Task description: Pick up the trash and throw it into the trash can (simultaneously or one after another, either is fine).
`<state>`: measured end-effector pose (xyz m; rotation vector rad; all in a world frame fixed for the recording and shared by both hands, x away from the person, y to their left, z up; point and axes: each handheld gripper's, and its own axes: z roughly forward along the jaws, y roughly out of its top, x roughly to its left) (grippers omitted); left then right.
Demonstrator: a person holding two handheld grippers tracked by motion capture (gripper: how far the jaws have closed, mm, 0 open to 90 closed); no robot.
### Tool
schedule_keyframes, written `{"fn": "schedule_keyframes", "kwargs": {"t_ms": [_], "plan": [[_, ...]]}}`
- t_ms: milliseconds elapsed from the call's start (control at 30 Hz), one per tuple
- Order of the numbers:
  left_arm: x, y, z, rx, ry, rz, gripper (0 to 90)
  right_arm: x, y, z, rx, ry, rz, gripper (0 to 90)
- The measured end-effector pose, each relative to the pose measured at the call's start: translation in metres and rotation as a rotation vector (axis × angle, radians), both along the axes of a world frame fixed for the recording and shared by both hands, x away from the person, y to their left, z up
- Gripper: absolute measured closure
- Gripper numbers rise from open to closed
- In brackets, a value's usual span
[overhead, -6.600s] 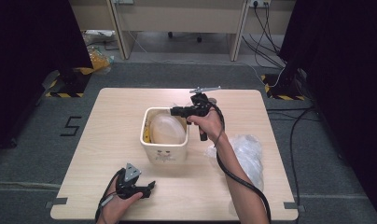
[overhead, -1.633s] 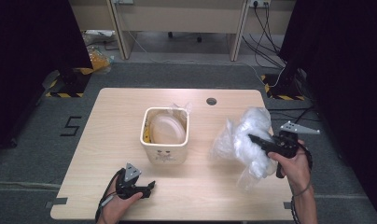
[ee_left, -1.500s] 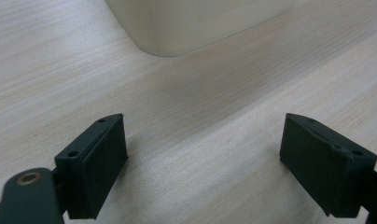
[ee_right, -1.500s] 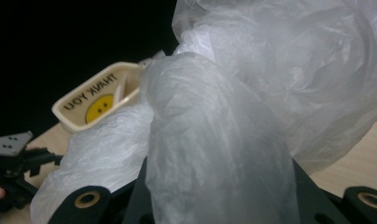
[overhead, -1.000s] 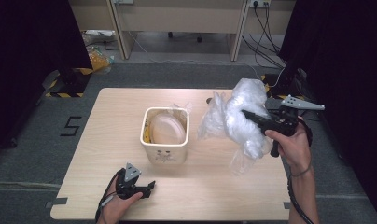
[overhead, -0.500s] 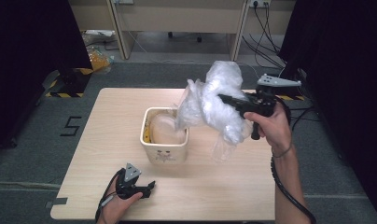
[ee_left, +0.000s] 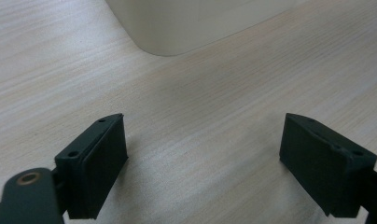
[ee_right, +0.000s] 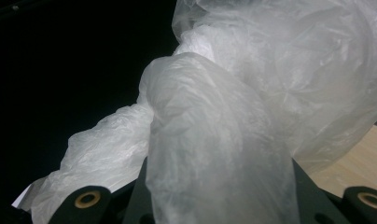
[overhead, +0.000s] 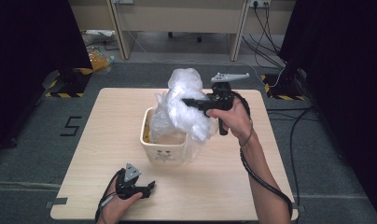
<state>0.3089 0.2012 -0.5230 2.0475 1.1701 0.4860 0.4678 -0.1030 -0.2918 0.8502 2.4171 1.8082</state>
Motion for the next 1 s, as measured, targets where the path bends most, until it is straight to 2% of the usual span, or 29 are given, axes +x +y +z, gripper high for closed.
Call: {"fn": "schedule_keyframes", "kwargs": {"t_ms": [300,567,1000], "plan": [[0.0,0.0,0.0,-0.001,-0.001,0.001,14.0,0.011,0.024,-0.017,-0.036,0.041,0.029,75.4],[0.0,0.0,0.0,-0.002,-0.002,0.002,14.0,0.019,0.048,-0.029,-0.094,0.066,0.072,75.4],[-0.001,0.001,0.0,0.001,-0.002,0.0,14.1,0.028,0.078,-0.061,-0.224,0.112,0.135,75.4]]}}
